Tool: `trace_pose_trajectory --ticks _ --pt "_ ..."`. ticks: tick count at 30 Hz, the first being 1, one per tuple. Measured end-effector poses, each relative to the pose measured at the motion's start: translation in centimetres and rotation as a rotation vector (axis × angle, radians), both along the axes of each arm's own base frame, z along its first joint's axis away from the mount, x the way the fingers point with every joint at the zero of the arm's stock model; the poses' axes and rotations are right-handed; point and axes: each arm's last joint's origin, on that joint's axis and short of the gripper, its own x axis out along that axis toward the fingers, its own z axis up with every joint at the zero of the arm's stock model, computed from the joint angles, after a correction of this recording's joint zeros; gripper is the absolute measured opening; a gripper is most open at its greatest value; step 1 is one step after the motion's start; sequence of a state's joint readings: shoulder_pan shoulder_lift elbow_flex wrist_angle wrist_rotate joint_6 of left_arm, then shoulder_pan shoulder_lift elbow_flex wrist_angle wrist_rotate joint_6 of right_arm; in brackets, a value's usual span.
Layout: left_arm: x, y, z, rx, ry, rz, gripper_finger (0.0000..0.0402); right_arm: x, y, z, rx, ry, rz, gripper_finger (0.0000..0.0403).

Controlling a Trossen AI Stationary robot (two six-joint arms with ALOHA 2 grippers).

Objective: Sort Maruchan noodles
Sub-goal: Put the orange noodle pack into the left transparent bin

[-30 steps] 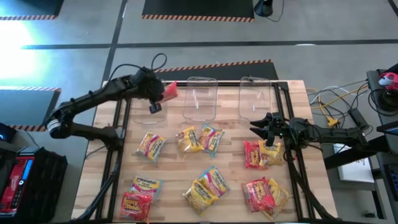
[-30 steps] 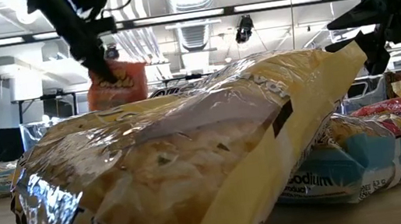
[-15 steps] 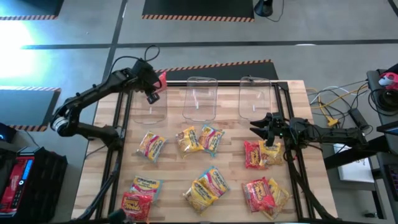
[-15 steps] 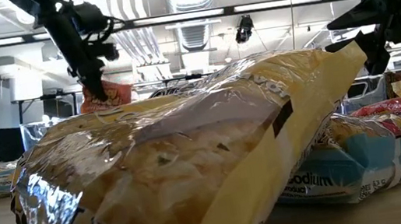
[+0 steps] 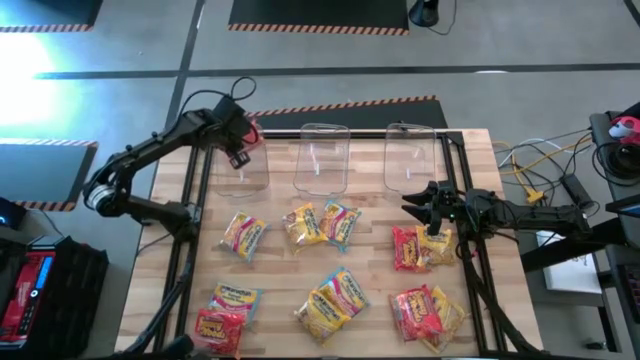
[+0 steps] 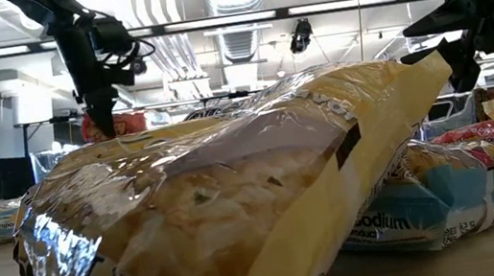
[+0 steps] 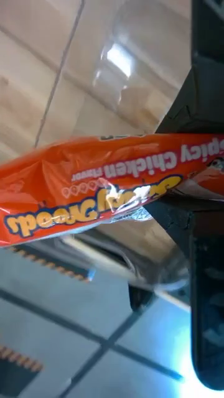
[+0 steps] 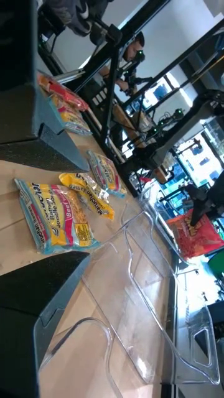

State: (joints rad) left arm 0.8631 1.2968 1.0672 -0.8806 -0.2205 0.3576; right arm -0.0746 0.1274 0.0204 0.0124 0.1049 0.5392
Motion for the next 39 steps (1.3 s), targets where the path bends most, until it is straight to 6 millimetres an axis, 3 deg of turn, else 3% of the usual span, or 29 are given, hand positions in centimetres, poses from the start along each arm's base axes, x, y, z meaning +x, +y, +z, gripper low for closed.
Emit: trace_pose_trajectory --ticks 9,39 --pt "-0.6 -0.2 0.2 0.024 0.015 0.023 0.0075 0.0 0.0 0.0 0.0 0.0 0.0 0.0208" --pt "-0.9 -0.2 -7.3 0.089 0.002 0.057 0.0075 0.0 0.0 0.0 0.0 0.0 0.0 0.0208"
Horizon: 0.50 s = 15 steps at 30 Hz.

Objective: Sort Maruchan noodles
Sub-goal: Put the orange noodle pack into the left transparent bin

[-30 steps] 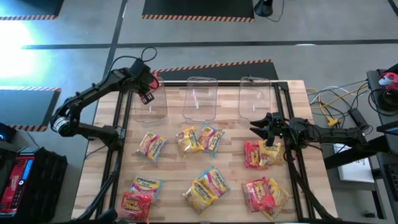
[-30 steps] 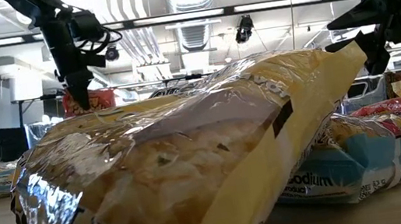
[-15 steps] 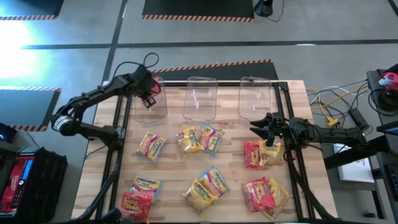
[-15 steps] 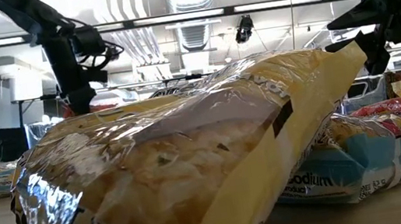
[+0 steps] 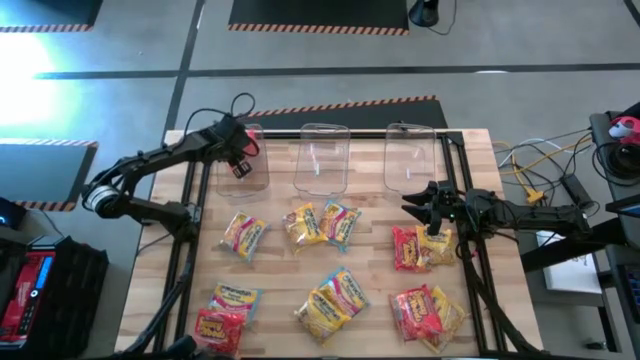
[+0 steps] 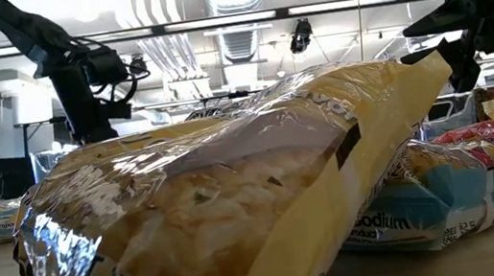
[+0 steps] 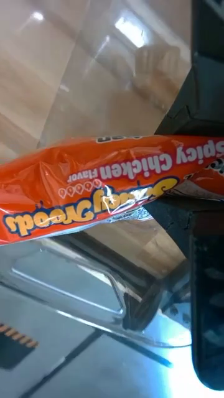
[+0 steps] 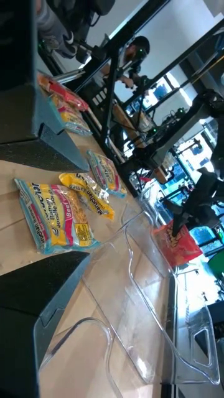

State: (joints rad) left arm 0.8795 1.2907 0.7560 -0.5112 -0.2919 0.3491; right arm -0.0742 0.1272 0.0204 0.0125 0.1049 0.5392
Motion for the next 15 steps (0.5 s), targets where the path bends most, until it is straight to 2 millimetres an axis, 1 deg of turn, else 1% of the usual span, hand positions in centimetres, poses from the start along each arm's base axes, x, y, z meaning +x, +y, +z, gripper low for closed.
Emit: trace_pose_trajectory --ticks 5,9,12,15 --pt "-0.19 0.07 -0.22 0.046 0.042 0.038 0.0077 0.0 0.0 0.0 0.0 0.0 0.0 0.0208" --pt "-0.22 0.15 -0.12 0.058 0.043 0.061 0.0089 0.0 0.0 0.0 0.0 0.0 0.0 0.0208" --pt "-0.21 0.15 -0.12 0.055 0.04 0.055 0.0101 0.0 0.0 0.0 0.0 0.0 0.0 0.0208" --pt "-0.19 0.08 -0.21 0.041 0.05 0.012 0.011 0.0 0.0 0.0 0.0 0.0 0.0 0.0208"
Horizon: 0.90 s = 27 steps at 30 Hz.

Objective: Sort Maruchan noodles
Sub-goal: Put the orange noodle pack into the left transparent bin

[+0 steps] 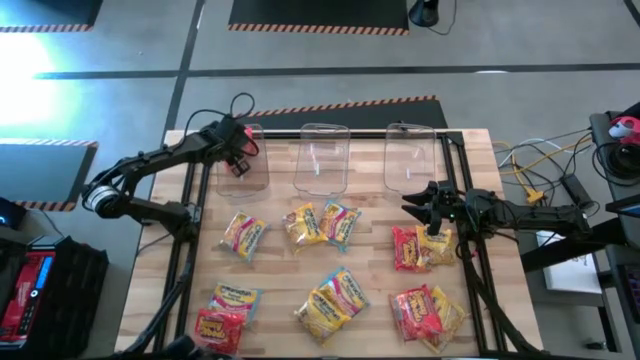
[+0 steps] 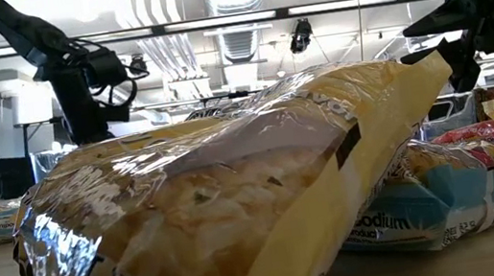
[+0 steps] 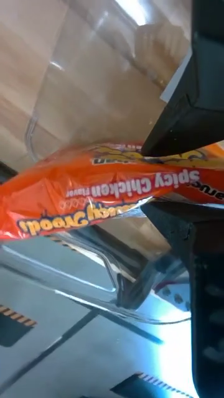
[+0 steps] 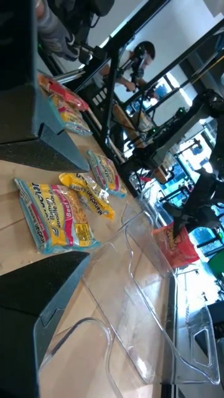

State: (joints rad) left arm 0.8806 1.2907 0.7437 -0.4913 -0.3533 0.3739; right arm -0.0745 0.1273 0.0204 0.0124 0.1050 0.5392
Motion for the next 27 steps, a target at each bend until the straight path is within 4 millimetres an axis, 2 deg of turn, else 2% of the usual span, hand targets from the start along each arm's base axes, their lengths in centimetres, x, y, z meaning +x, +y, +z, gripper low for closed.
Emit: trace_pose_trajectory --ticks 4,12,27 --pt "0.0 0.0 0.0 0.007 0.036 -0.037 0.0114 0.0 0.0 0.0 0.0 0.0 0.0 0.0208" --pt "-0.1 0.5 0.4 0.124 0.107 0.037 0.0114 0.0 0.0 0.0 0.0 0.0 0.001 0.0208" --pt "0.7 1.5 1.1 0.243 0.024 0.056 0.0114 0.0 0.0 0.0 0.0 0.0 0.0 0.0208"
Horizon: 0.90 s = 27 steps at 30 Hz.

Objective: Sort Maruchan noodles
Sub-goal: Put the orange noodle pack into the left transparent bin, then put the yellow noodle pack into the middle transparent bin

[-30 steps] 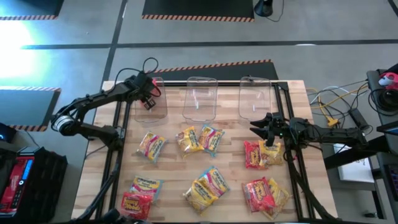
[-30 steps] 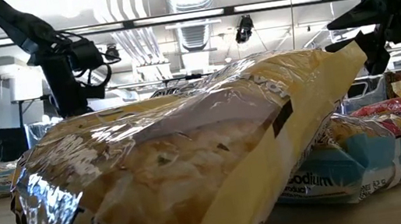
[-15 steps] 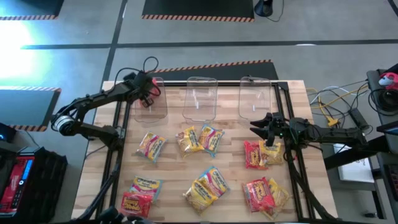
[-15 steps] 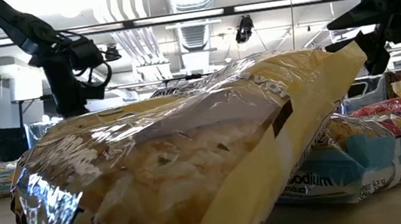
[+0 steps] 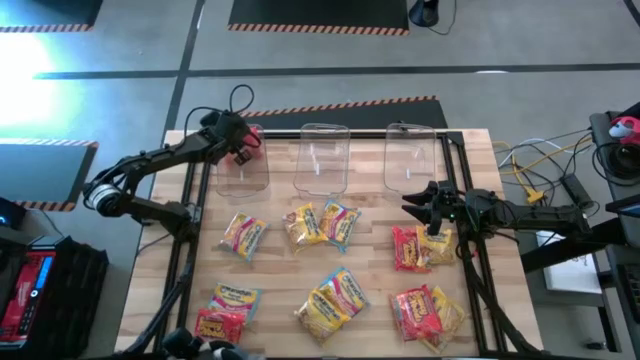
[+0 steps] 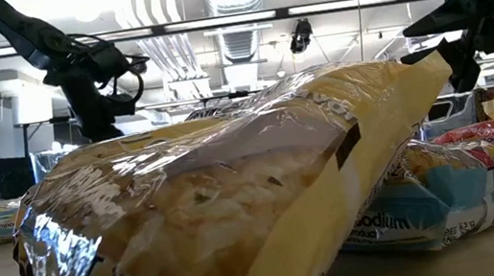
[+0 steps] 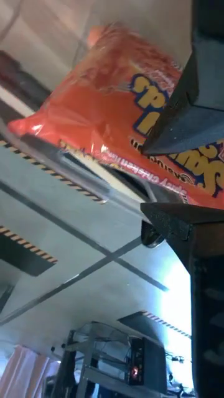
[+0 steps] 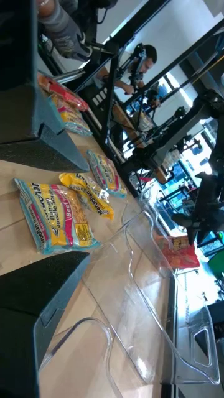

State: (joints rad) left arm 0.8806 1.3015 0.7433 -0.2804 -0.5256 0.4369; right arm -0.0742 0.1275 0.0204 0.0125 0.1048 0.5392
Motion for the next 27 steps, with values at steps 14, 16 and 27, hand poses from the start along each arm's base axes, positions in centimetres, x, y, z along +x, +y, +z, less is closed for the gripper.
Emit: trace_pose_trajectory --ticks 14,16,27 --pt "-0.2 -1.5 4.4 0.08 -0.092 0.004 0.0114 0.0 0.0 0.0 0.0 0.0 0.0 0.0208" --pt "-0.3 -2.5 5.2 0.067 -0.132 0.008 0.0114 0.0 0.0 0.0 0.0 0.0 0.0 0.0208" --pt "-0.6 -8.4 7.8 -0.289 -0.626 -0.084 0.0114 0.0 0.0 0.0 0.0 0.0 0.0 0.0208"
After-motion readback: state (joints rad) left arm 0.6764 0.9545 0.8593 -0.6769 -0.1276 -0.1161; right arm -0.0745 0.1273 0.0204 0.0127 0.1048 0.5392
